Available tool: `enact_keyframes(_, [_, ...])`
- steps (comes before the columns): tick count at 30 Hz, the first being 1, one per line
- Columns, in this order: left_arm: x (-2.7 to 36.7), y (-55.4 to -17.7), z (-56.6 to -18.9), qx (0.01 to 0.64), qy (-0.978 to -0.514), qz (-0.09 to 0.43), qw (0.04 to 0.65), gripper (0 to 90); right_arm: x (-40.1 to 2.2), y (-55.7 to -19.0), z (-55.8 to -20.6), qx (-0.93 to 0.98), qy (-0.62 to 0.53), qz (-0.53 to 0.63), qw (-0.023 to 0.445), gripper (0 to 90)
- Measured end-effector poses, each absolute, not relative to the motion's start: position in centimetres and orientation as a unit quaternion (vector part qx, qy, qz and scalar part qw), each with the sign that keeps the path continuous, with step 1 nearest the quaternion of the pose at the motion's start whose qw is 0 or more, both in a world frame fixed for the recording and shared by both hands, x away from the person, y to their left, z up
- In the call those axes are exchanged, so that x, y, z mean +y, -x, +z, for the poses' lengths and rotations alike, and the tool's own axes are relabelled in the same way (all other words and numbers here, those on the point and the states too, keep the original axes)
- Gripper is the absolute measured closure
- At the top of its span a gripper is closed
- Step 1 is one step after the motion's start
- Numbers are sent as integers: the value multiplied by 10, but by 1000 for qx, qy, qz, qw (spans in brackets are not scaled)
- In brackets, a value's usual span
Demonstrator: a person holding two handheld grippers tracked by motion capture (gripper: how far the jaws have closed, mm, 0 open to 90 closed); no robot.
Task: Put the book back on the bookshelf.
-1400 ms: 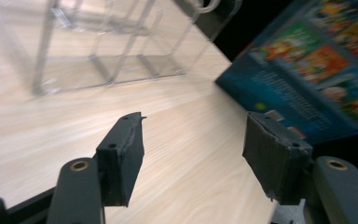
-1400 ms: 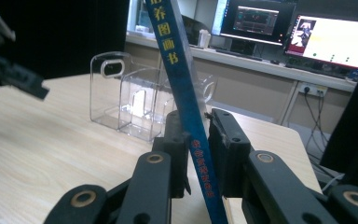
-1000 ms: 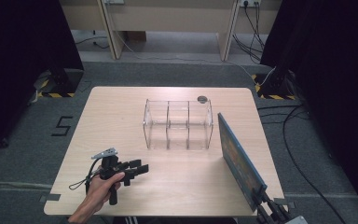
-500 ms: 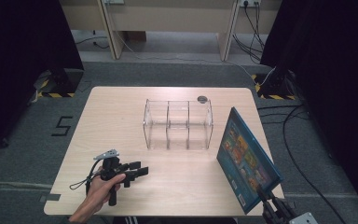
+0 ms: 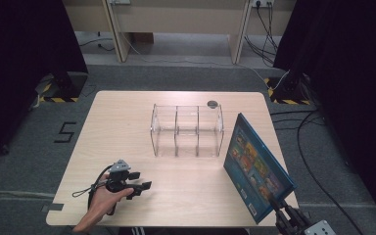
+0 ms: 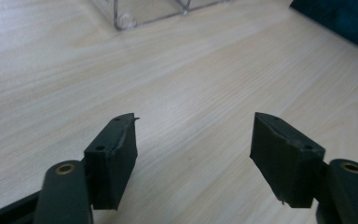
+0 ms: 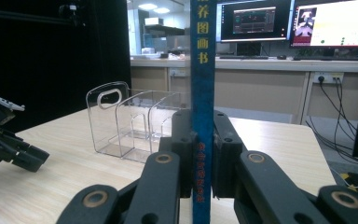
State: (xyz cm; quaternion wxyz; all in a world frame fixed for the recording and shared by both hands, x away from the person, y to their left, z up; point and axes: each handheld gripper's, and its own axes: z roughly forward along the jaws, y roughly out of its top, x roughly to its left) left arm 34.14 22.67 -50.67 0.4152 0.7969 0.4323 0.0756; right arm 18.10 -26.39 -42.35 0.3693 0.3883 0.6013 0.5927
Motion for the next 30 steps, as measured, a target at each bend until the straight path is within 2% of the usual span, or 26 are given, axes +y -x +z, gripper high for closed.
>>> enact_keyframes(5, [226, -342, -513, 411, -824, 108, 374, 286, -265, -183, -424, 599, -391, 595, 366, 827])
enact_keyframes(15, [227, -342, -513, 410, -823, 106, 378, 282, -262, -192, -420, 609, -368, 597, 371, 795])
enact_keyframes(30, [227, -342, -513, 409, -823, 101, 381, 283, -266, -228, -415, 617, -346, 604, 367, 760])
